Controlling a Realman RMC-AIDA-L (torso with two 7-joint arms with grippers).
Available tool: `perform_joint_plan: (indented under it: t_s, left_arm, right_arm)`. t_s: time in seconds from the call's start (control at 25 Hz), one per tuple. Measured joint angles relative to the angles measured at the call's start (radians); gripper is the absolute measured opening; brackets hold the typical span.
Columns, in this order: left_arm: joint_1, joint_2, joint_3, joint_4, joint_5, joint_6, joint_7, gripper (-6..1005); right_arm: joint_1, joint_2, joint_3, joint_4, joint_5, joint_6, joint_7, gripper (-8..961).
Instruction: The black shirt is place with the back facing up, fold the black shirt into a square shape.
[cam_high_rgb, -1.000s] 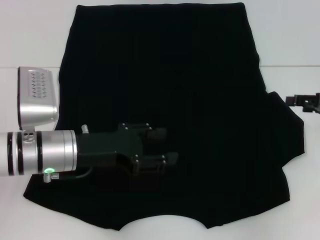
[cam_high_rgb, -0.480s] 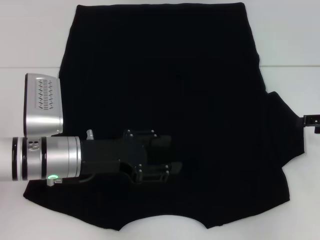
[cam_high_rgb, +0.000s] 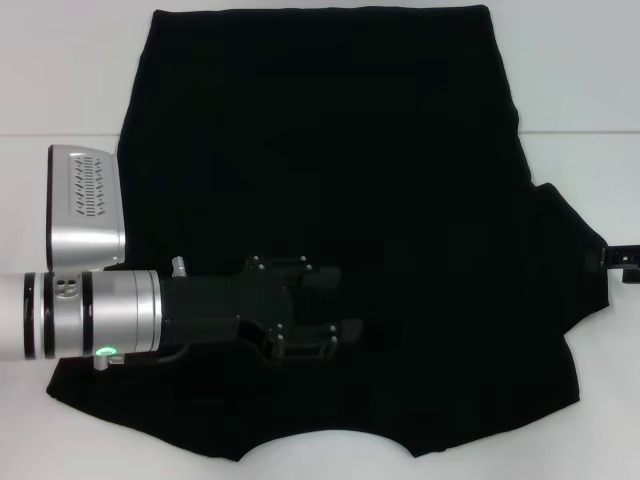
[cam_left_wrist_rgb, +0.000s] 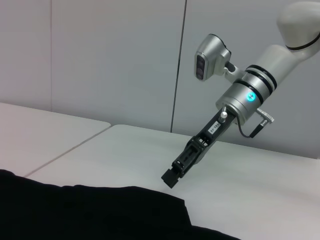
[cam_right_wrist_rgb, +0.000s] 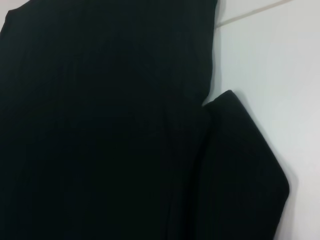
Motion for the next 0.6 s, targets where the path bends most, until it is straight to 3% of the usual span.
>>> perform_joint_plan:
  t_s: [0.6]
  left_arm:
    - [-0.004, 0.0, -0.002, 0.0, 0.0, -0.001, -0.001, 689]
  right_arm:
    - [0.014, 0.016, -0.007, 0.05, -0.004, 0.053, -0.013, 753]
